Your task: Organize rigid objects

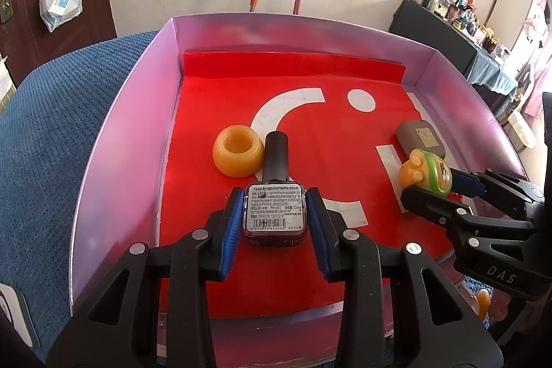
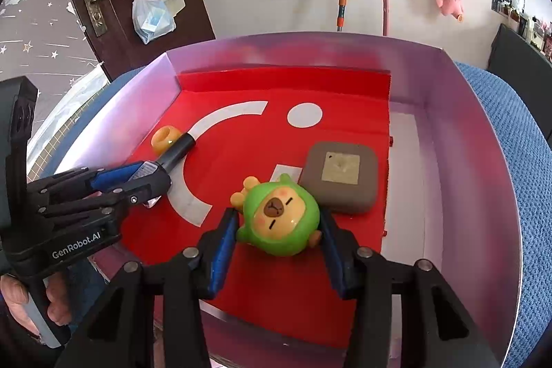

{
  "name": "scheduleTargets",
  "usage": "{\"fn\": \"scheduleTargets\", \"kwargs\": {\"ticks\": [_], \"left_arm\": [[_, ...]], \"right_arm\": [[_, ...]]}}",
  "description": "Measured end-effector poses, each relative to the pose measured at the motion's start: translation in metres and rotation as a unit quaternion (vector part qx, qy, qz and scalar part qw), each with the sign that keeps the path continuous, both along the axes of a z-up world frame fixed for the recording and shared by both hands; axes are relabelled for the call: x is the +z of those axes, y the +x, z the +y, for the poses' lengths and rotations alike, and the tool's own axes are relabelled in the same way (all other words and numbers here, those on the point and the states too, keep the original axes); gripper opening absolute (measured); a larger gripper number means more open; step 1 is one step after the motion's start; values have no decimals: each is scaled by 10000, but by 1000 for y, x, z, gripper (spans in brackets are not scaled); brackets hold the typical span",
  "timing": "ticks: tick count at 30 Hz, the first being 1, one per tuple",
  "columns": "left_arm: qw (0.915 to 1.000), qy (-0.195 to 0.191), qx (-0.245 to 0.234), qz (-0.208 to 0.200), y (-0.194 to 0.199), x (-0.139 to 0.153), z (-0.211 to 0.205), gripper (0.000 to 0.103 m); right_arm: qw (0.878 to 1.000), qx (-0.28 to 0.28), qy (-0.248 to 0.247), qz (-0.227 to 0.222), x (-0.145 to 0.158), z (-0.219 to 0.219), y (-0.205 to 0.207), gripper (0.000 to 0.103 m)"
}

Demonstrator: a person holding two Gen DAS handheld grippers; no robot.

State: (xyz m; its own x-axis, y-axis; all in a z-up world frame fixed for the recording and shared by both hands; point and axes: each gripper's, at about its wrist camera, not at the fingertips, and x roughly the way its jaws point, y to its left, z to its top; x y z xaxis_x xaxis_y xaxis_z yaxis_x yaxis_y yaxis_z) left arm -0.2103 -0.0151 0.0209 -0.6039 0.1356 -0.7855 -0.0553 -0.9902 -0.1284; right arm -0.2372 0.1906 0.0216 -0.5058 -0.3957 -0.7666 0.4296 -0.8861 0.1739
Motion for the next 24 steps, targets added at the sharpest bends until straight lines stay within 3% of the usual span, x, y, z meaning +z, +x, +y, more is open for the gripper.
{"fn": "scheduleTargets", "kwargs": {"ticks": [24], "left_arm": [[9999,-93,32,-27,-1,-3,1,35]], "right_arm": [[9999,-26,-139,-72,0,2,-1,50]]}}
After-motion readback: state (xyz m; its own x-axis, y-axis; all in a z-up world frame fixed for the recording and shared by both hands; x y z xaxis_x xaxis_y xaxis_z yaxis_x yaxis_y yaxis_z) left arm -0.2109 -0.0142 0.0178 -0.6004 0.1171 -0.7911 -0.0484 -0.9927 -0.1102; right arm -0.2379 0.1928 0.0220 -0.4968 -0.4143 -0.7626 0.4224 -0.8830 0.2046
